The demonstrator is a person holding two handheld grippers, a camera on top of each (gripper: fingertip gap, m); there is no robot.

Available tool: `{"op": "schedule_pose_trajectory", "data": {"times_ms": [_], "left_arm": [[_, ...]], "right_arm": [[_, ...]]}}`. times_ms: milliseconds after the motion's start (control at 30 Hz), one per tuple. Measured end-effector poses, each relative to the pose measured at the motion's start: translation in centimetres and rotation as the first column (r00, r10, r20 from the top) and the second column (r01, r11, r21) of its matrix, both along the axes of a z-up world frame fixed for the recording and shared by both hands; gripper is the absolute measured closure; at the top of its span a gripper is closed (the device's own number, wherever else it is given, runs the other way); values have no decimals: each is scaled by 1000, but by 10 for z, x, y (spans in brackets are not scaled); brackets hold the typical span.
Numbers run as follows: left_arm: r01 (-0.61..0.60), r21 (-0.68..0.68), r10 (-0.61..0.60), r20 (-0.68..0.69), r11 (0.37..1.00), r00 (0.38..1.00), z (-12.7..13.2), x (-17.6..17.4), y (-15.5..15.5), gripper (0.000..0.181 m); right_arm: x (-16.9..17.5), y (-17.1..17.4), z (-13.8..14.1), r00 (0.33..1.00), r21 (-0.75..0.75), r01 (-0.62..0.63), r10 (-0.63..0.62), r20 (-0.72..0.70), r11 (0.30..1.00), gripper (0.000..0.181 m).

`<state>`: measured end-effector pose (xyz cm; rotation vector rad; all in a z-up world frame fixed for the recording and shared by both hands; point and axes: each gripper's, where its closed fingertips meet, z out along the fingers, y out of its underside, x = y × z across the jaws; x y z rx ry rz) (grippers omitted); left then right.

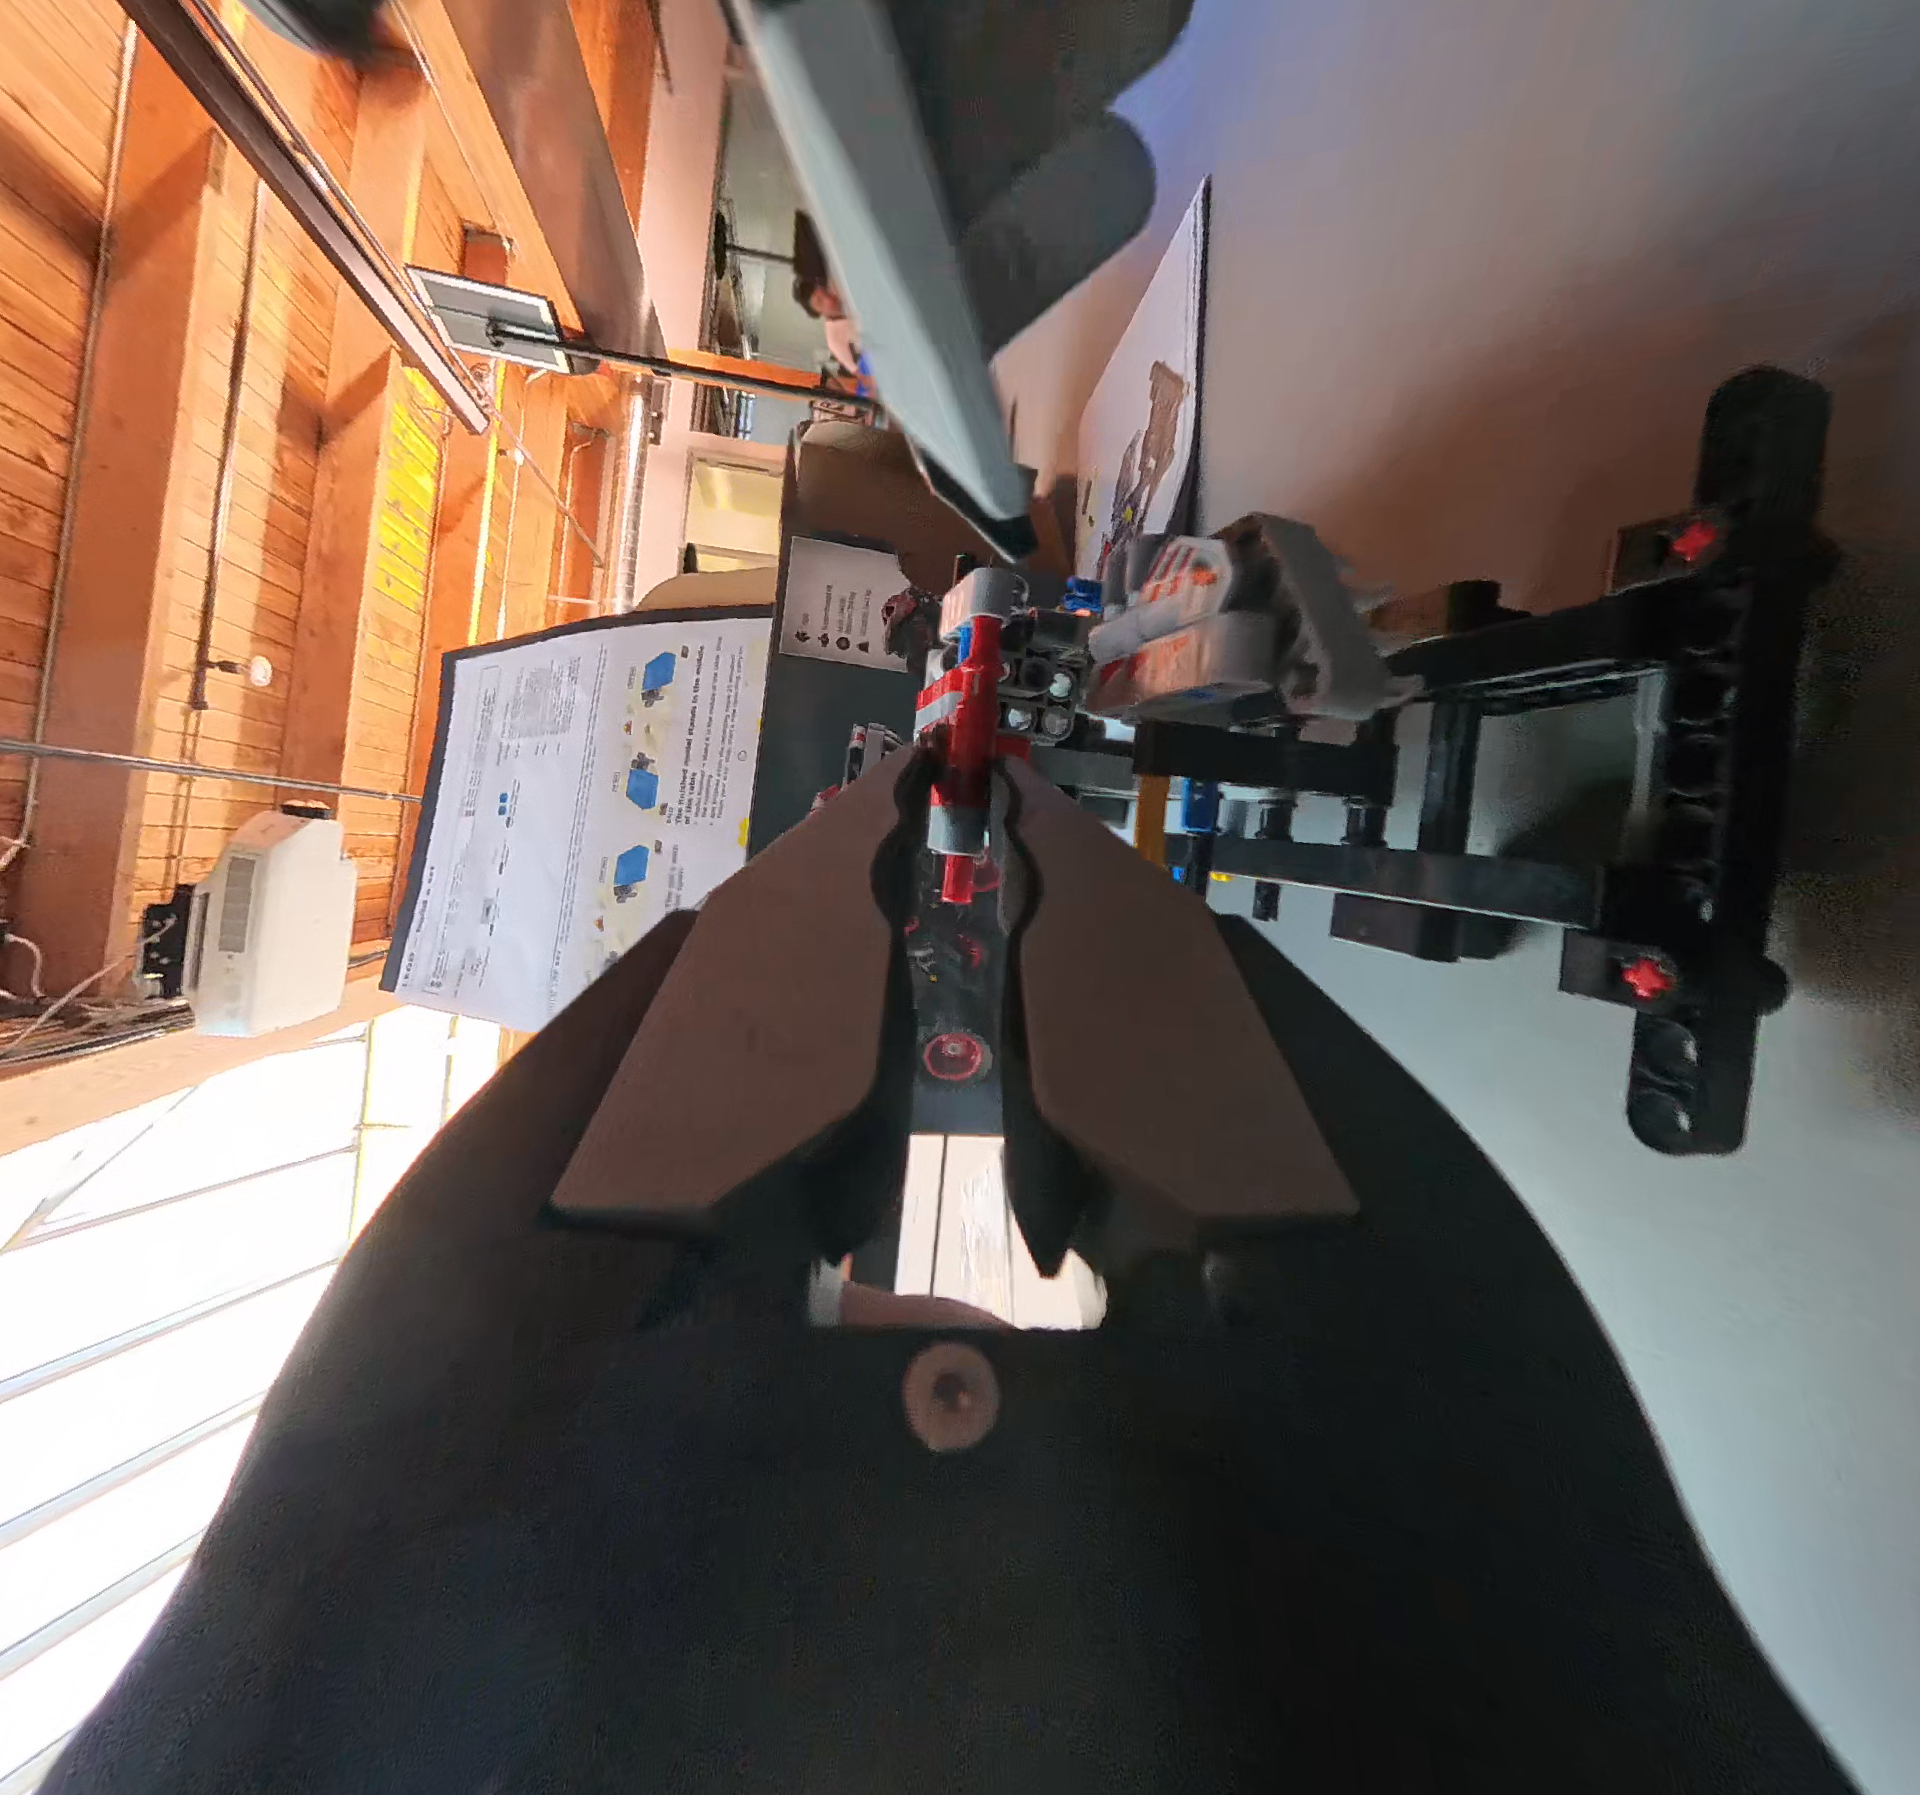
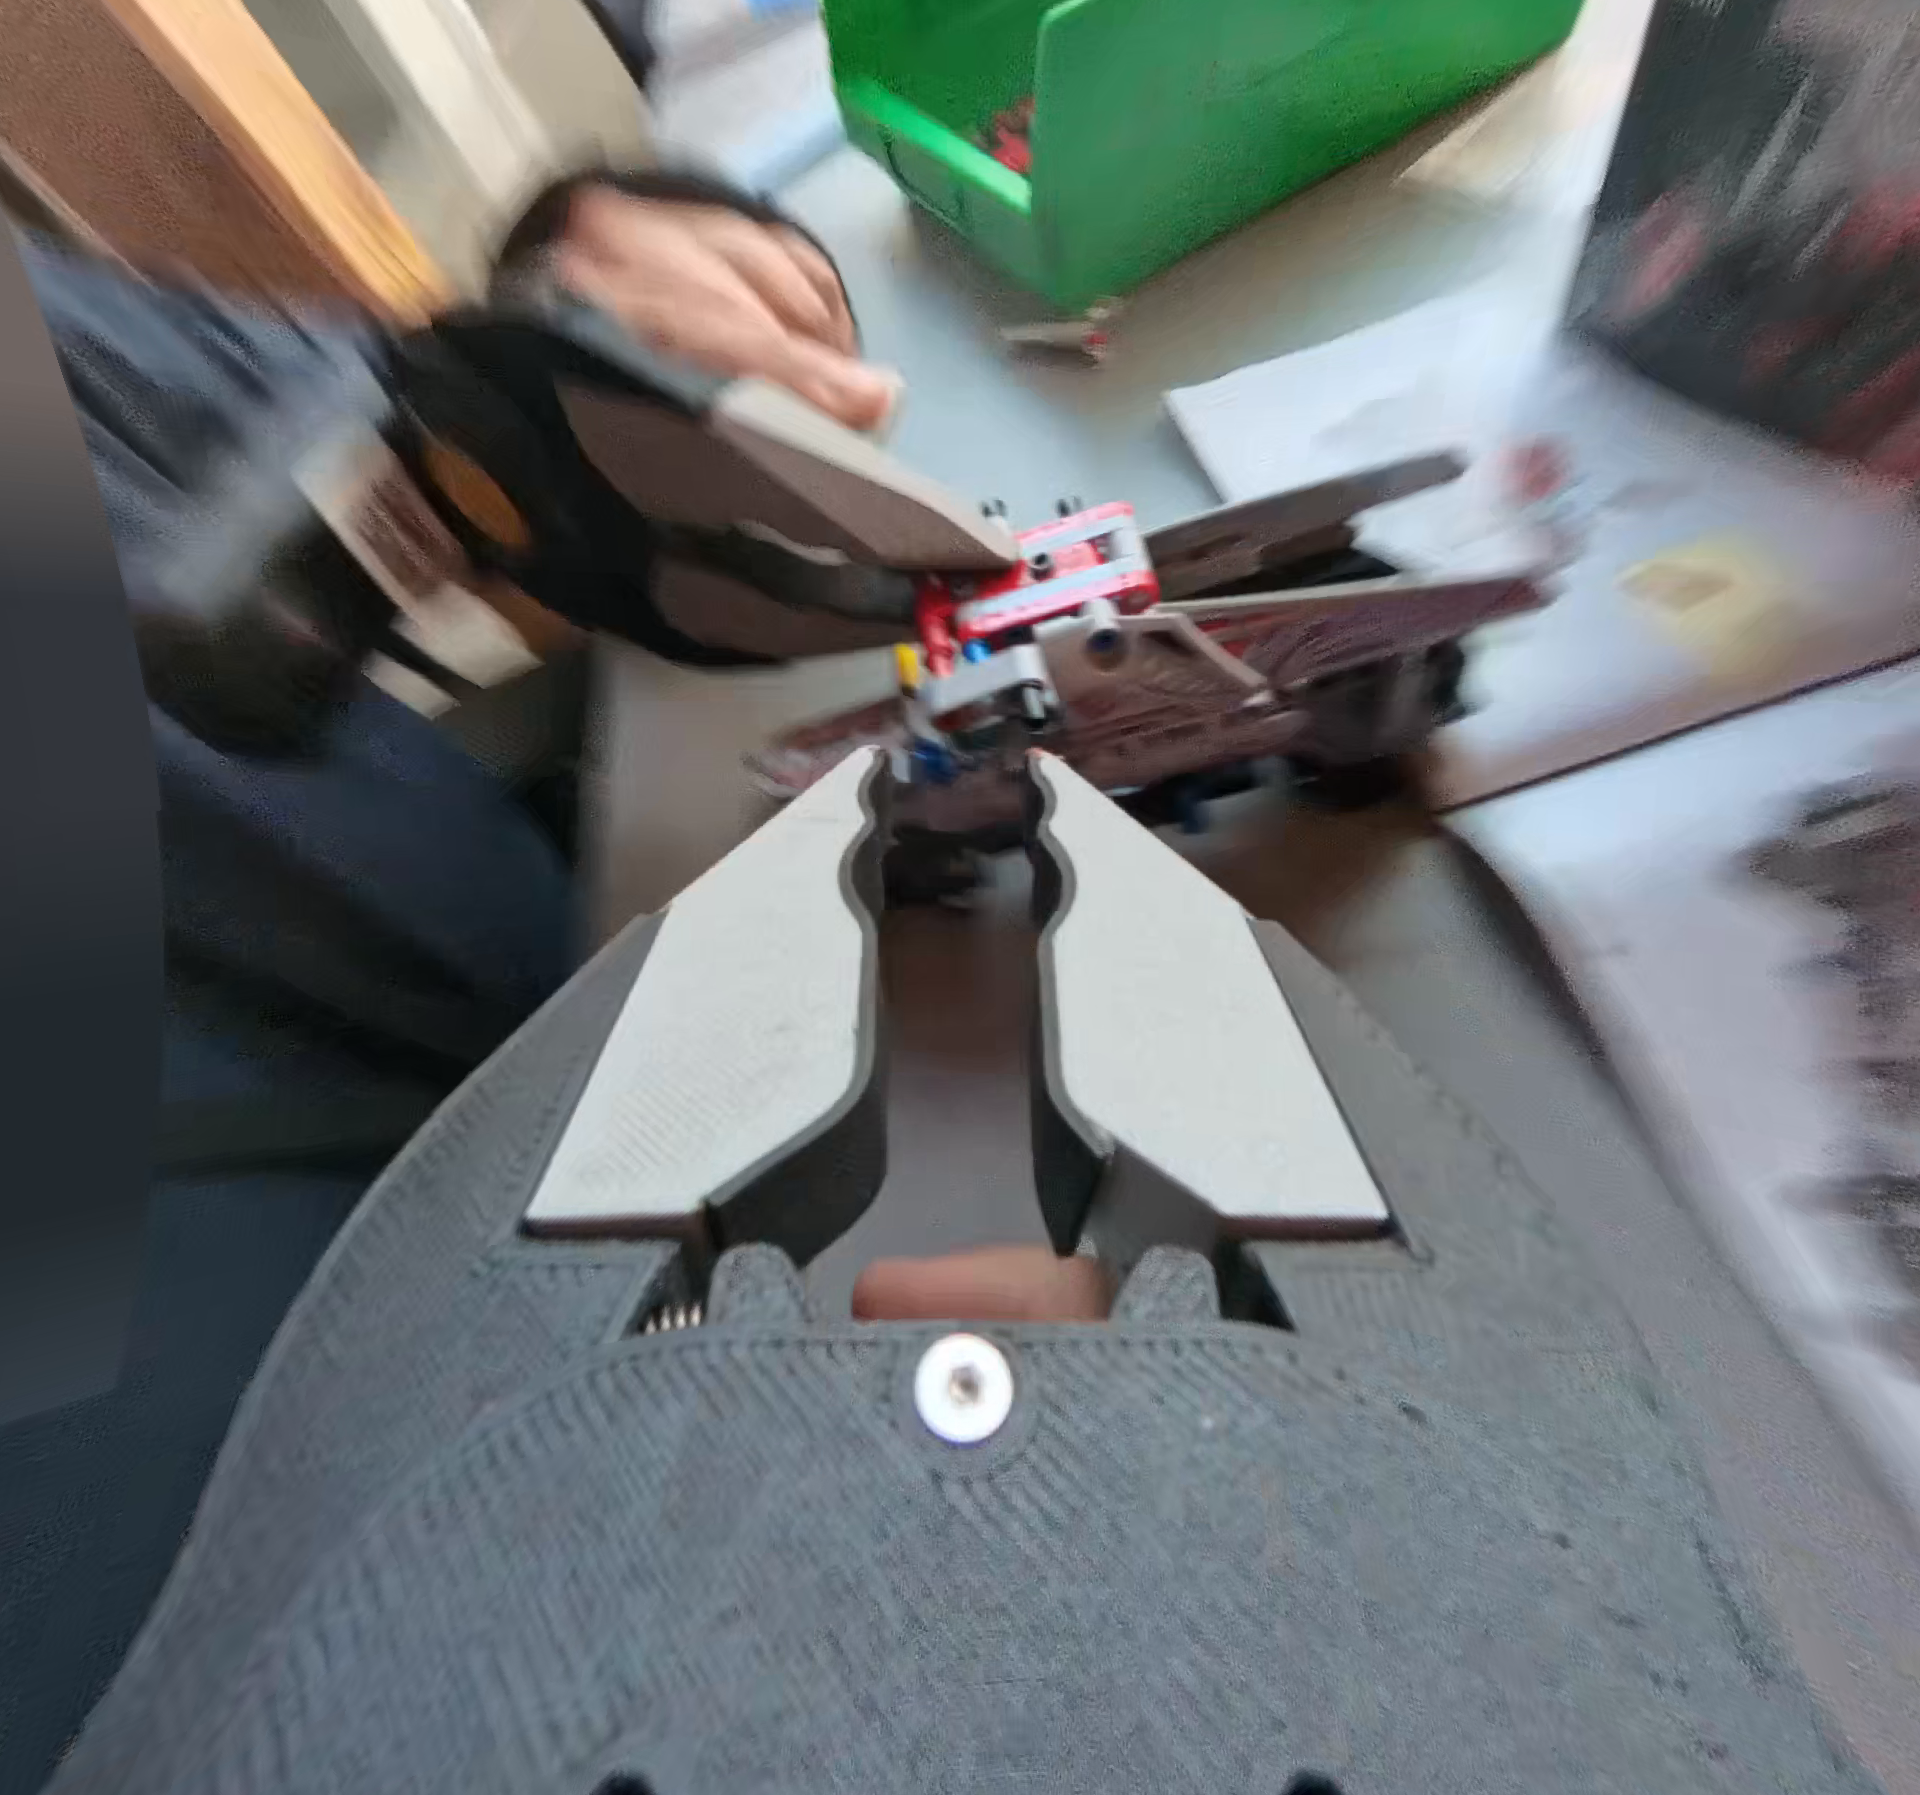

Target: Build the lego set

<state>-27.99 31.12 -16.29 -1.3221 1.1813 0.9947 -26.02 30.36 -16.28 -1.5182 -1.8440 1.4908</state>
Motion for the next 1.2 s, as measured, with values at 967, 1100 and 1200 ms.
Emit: {"op": "schedule_pose_trajectory", "data": {"times_ms": [967, 1100, 1200], "left_arm": [[-97, 50, 101, -101, 994, 990, 0, -8, 2, 180], [-109, 49, 114, -100, 993, 988, 1, -10, 3, 180], [-125, 50, 129, -96, 991, 987, 1, -13, 3, 181]], "right_arm": [[-10, 1, -1, 966, -584, 258, -206, 154, 770, 177], [-12, 1, 0, 952, -610, 301, -267, 148, 733, 178], [-15, 2, 1, 947, -605, 308, -294, 125, 734, 178]]}}
